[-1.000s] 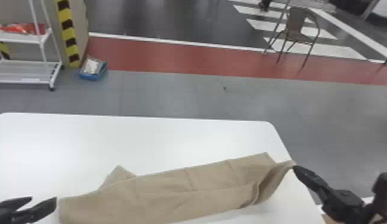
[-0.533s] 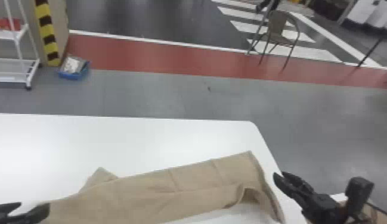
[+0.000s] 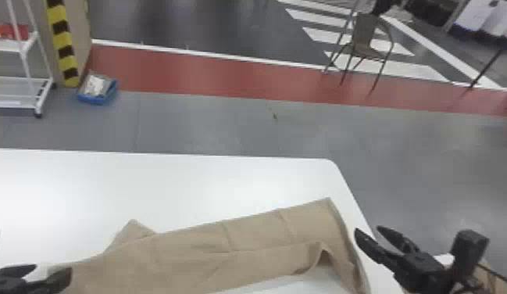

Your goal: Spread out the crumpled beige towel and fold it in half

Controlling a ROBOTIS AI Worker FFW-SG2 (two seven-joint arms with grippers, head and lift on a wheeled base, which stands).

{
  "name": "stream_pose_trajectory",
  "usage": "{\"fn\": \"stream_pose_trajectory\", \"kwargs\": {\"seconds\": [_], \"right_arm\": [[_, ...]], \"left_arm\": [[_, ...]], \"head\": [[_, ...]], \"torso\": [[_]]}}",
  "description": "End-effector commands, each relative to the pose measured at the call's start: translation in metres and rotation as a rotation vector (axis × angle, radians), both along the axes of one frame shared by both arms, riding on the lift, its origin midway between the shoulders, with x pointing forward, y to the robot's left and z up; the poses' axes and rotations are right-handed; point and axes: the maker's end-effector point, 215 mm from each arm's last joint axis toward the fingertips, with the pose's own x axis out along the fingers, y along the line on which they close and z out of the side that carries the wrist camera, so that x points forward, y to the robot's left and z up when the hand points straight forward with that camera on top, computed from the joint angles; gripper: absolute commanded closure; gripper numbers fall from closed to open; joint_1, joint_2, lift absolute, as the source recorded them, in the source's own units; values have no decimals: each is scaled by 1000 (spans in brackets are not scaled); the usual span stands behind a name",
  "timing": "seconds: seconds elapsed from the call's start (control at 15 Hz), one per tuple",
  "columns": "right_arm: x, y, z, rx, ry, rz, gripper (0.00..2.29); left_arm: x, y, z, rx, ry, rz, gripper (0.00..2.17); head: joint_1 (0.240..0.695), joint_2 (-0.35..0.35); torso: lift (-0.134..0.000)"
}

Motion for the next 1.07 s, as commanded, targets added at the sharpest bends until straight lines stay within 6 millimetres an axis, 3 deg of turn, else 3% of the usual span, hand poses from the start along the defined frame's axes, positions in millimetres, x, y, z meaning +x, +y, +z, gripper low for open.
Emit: {"fn": "stream_pose_trajectory", "kwargs": {"seconds": [0.0, 0.07, 0.2, 0.33, 0.53, 0.6, 0.73, 1.0], "right_arm": [[2, 2, 1, 1, -3, 3, 296], [3, 2, 1, 2, -3, 3, 296], [3, 1, 2, 0, -5, 2, 296], [3, -2, 3, -5, -10, -3, 296], [4, -4, 4, -10, -12, -14, 296], [7, -7, 4, -15, -13, -22, 296], [30, -13, 5, -31, -35, -38, 83], [96, -38, 1, -117, -58, -93, 90]], "left_arm": [[2, -2, -3, 9, 5, -8, 505], [2, -3, -3, 9, 6, -11, 552], [0, -4, -3, 10, 8, -15, 964], [-3, -4, -1, 12, 14, -17, 1008], [-1, -2, 11, 10, -2, -12, 1352], [0, 2, 16, 10, -11, -5, 1352], [4, 4, 26, 3, -33, 1, 1352], [4, 4, 27, 0, -35, 0, 1352]], "head": [[695, -325], [695, -324], [695, -325], [695, -327], [695, -331], [695, -332], [695, -332], [695, -325]], "torso": [[0], [0], [0], [0], [0], [0], [0], [0]]}}
